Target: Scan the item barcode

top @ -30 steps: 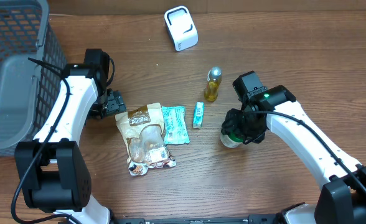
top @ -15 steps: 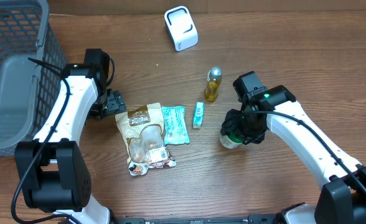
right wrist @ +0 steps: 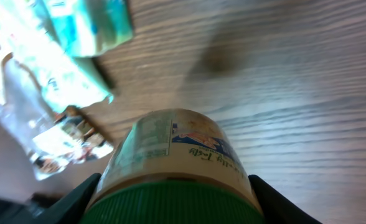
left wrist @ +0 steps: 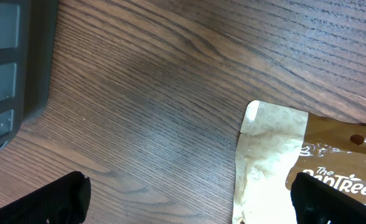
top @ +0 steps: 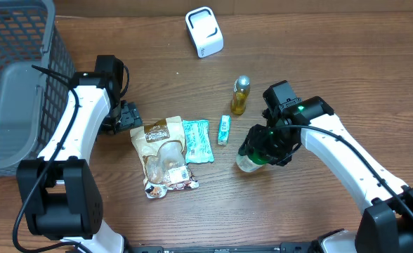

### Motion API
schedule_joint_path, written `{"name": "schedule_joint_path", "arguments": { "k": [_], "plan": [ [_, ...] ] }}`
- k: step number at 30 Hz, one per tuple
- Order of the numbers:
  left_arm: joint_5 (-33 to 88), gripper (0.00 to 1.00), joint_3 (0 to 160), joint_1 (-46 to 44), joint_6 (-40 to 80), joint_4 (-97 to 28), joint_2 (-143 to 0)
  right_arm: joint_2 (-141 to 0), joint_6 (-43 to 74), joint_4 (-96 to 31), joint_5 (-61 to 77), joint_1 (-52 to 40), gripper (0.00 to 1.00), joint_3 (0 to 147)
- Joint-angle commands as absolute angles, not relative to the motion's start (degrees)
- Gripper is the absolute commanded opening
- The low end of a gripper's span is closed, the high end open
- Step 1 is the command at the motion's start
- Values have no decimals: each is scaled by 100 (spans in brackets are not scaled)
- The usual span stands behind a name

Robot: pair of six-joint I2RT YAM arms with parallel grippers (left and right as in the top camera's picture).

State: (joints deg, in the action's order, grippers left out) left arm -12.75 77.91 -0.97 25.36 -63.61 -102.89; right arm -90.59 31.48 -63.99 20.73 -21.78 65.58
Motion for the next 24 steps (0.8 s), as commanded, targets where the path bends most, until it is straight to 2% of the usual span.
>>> {"name": "schedule_joint_path", "arguments": {
  "k": [1, 8, 9, 10, 14, 17, 20, 24],
  "plan": [
    [-1391, 99, 7760, -73, 2576, -6357, -10350, -8888, 3146, -6379, 2773, -2189, 43, 6757],
    [-1391, 100, 7760, -73, 2578, -6357, -10350, -8888, 3146, -6379, 3485, -2189, 43, 6757],
    [-1391, 99, 7760, -73, 2576, -6357, -10350, -8888, 3146, -6379, 3636, -2189, 50, 6757],
    [-1391, 99, 7760, -73, 2576, -6357, -10350, -8888, 3146, -6379, 3728, -2189, 52, 6757],
    [-1391, 100, 7760, -73, 2576, -6357, -10350, -8888, 3151, -6379, 4248, -2189, 52, 6757],
    [-1391, 100, 7760, -73, 2576, -6357, -10350, -8888, 3173, -6381, 4772, -2189, 40, 6757],
    [-1393, 99, 7760, -73, 2576, -6357, -10350, -8888, 3173, -6390, 5437, -2189, 34, 6757],
    [-1391, 100, 7760, -73, 2578, -6357, -10350, -8888, 3774, -6425, 5946, -2189, 34, 6757]
  ]
}}
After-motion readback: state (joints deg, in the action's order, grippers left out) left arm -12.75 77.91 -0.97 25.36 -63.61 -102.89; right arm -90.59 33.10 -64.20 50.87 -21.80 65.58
